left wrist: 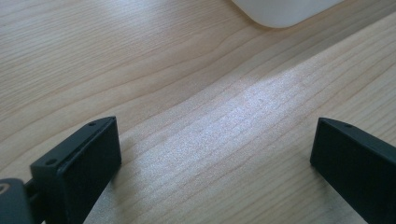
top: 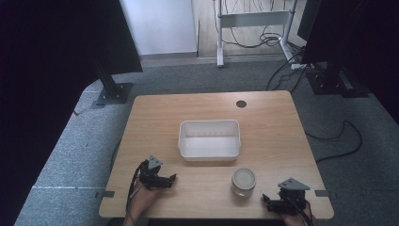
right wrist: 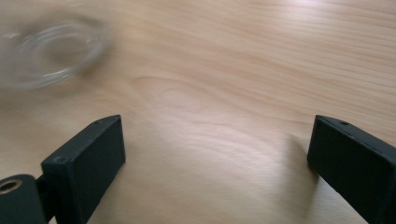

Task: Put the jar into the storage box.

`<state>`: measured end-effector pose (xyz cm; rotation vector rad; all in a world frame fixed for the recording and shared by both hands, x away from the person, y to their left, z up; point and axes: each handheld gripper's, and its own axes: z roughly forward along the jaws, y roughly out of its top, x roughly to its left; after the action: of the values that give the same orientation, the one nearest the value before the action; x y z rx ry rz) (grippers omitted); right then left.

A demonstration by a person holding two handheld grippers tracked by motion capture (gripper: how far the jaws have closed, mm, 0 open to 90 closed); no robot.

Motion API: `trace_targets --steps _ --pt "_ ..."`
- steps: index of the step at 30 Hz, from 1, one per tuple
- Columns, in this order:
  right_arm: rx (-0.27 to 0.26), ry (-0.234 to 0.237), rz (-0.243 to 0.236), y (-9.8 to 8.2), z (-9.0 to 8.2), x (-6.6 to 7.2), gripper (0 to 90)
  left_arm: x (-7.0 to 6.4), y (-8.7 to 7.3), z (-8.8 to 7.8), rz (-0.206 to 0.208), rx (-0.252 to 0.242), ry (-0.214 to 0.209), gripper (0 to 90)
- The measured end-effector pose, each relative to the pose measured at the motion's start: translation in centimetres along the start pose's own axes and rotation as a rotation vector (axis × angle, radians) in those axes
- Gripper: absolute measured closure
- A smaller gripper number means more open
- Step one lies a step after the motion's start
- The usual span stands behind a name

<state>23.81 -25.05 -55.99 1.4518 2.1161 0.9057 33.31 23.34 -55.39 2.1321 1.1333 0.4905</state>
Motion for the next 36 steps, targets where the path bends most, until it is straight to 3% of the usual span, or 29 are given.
trace_targets --steps 8,25,36 --pt "-0.051 -0.009 0.004 -0.33 0.52 0.09 0.0 -0.01 0.06 0.08 -0.004 -0.002 0.003 1.5" --pt "-0.062 -0.011 0.005 -0.45 0.52 0.1 0.0 -0.04 0.05 0.05 0.033 -0.004 -0.03 1.9" --pt "-0.064 -0.011 0.004 -0.47 0.53 0.09 0.0 -0.78 0.47 -0.6 0.063 -0.028 -0.011 6.3"
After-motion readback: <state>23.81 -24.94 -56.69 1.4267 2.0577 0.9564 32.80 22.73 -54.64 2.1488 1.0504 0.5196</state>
